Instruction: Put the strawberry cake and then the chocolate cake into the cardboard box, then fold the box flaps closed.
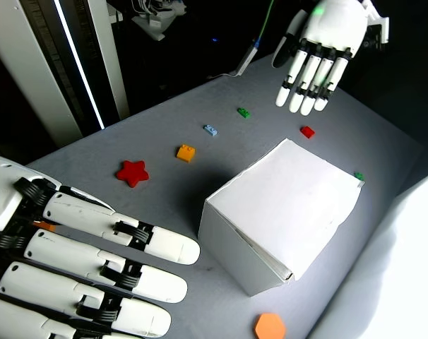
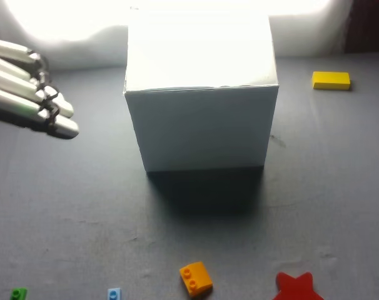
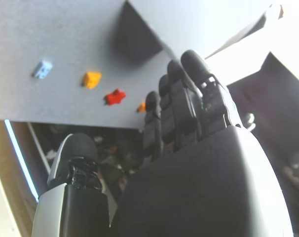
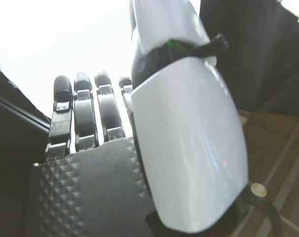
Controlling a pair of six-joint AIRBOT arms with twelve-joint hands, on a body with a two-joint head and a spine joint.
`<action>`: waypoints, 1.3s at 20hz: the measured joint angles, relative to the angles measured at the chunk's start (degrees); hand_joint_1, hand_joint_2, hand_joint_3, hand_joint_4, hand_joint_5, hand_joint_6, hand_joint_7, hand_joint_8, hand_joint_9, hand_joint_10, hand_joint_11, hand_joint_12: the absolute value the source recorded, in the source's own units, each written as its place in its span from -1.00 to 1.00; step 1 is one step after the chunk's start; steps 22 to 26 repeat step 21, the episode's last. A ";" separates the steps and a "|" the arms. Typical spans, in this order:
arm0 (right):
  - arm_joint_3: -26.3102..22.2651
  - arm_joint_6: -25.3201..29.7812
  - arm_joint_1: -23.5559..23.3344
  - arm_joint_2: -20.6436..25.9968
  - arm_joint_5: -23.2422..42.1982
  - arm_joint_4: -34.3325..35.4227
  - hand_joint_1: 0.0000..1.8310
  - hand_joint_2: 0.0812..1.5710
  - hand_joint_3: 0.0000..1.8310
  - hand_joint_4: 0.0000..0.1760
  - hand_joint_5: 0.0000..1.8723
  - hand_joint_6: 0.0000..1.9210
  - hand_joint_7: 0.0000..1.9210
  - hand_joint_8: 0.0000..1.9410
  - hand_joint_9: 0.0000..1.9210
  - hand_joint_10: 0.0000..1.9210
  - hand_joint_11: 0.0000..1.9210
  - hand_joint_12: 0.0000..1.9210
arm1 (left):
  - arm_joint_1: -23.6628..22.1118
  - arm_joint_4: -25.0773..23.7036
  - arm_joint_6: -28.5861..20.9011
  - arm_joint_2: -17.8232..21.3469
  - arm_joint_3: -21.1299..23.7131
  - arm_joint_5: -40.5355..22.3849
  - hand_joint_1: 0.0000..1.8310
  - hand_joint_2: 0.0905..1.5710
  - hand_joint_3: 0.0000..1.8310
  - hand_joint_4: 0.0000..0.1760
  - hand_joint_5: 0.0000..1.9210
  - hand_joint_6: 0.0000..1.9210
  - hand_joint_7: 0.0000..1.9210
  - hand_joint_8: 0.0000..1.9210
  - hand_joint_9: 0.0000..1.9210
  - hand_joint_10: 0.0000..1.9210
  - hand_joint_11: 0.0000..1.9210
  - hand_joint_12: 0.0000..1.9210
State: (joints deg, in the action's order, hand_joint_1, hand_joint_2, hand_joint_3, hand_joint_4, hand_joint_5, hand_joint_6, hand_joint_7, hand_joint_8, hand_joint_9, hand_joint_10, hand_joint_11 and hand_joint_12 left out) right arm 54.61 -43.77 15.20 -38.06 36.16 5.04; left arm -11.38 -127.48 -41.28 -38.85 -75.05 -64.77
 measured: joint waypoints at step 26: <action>-0.61 0.07 0.42 0.00 -0.02 -1.11 -0.81 0.62 -0.99 -1.00 -0.05 0.20 0.13 0.36 -0.03 0.85 -0.27 1.00 | -1.97 -1.57 -0.63 7.52 0.81 -3.67 -0.59 0.60 -1.00 -1.00 -0.24 0.24 -0.13 0.64 -0.20 0.78 -0.51 0.95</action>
